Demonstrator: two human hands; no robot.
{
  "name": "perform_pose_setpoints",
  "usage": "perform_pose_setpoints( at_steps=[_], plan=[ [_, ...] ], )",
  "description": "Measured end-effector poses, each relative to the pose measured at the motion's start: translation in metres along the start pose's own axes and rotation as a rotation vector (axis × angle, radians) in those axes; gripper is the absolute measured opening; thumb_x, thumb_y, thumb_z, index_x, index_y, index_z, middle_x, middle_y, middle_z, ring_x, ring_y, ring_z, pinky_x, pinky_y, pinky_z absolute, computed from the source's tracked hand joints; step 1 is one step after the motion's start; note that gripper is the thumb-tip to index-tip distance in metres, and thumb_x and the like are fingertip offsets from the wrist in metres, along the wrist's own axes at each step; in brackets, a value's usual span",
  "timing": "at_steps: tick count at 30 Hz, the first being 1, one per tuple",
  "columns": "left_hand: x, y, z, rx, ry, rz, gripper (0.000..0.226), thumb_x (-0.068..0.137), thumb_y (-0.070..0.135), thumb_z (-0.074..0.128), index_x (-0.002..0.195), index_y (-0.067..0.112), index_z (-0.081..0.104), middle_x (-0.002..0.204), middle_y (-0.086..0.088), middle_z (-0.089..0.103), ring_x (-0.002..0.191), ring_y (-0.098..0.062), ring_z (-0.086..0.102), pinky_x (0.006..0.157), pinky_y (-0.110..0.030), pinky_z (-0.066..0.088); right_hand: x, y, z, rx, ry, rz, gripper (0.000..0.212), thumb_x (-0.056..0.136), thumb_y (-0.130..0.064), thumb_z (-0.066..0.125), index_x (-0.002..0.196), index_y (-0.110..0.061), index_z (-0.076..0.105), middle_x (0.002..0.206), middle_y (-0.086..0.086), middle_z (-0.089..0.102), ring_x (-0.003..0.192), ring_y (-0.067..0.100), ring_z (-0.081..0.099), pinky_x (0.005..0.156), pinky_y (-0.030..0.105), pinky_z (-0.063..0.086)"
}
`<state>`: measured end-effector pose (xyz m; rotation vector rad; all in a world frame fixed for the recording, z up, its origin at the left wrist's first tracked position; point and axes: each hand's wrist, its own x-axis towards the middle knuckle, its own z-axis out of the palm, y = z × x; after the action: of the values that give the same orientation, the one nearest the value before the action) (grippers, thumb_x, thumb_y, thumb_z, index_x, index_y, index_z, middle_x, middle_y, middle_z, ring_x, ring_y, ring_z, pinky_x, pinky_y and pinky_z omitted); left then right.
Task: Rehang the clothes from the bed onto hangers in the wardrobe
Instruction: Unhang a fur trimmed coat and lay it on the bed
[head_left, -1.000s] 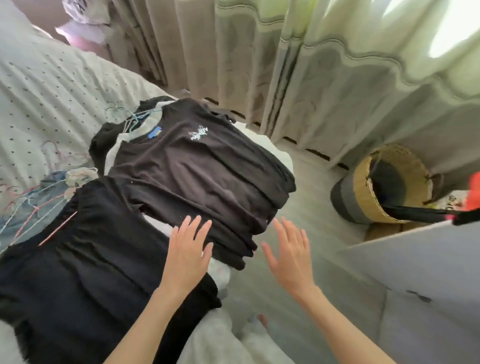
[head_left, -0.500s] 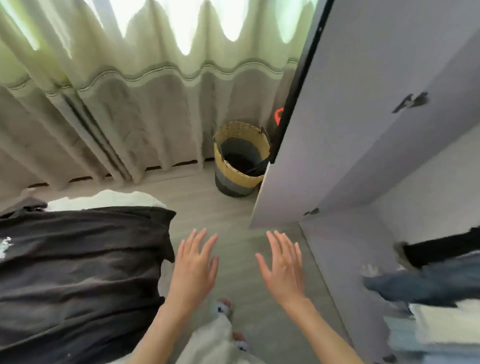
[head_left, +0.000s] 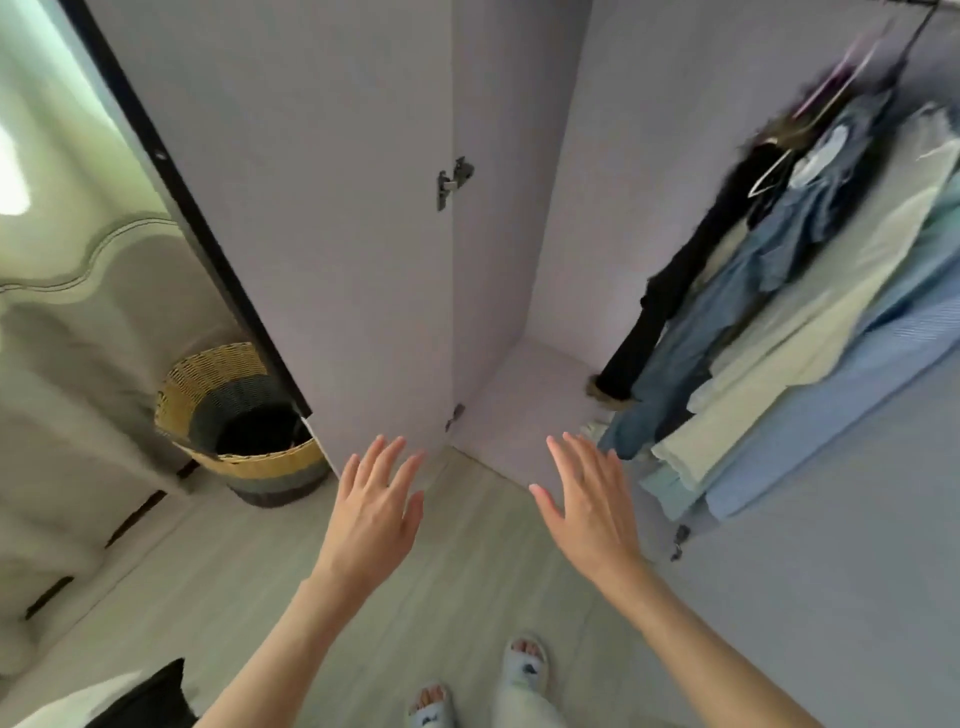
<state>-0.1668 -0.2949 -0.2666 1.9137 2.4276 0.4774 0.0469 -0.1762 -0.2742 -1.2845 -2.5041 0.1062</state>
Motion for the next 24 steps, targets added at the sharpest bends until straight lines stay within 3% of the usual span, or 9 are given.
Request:
perform_pose_setpoints(
  at_steps=[5,9,15,20,24],
  plan=[
    [0.056,0.045,0.026,-0.032,-0.044,0.179,0.045,0.087,0.031,0.036,0.121,0.012,0.059,0.125,-0.015,0.057,0.122,-0.036,0.049,0.097,-0.054,0.039,0.01,0.058,-0.006,-0.078,0.033,0.131,0.051,0.086,-0.044,0.05,0.124,-0.009,0.055,0.12,0.01,0.061,0.113,0.027,0.058,0.091,0.052,0.048],
    [0.117,0.084,0.039,-0.06,-0.001,0.295,0.041,0.086,0.029,0.035,0.121,0.014,0.052,0.121,-0.015,0.058,0.118,-0.037,0.053,0.093,-0.056,0.045,0.05,0.104,-0.012,-0.069,0.095,0.175,0.053,0.078,-0.034,0.071,0.122,-0.008,0.057,0.119,0.011,0.063,0.112,0.029,0.059,0.091,0.054,0.047],
    [0.234,0.144,0.05,-0.045,0.023,0.34,0.043,0.085,0.027,0.036,0.117,0.01,0.06,0.119,-0.016,0.059,0.118,-0.037,0.052,0.092,-0.055,0.044,0.133,0.178,-0.044,0.01,0.204,0.256,0.052,0.088,-0.041,0.038,0.124,-0.008,0.054,0.12,0.013,0.06,0.114,0.031,0.056,0.091,0.052,0.047],
    [0.316,0.195,0.045,-0.117,0.026,0.365,0.046,0.087,0.028,0.033,0.12,0.008,0.057,0.122,-0.017,0.057,0.119,-0.039,0.051,0.093,-0.056,0.045,0.193,0.236,-0.087,0.012,0.393,0.232,0.045,0.09,-0.032,0.04,0.123,-0.004,0.052,0.121,0.015,0.058,0.113,0.032,0.053,0.093,0.051,0.046],
    [0.374,0.236,0.031,-0.412,0.03,0.295,0.057,0.088,0.04,0.03,0.131,0.006,0.048,0.131,-0.015,0.049,0.127,-0.034,0.04,0.103,-0.044,0.035,0.254,0.27,-0.12,-0.008,0.476,0.203,0.043,0.091,-0.024,0.037,0.123,-0.001,0.055,0.123,0.018,0.057,0.118,0.036,0.051,0.096,0.055,0.042]
  ],
)
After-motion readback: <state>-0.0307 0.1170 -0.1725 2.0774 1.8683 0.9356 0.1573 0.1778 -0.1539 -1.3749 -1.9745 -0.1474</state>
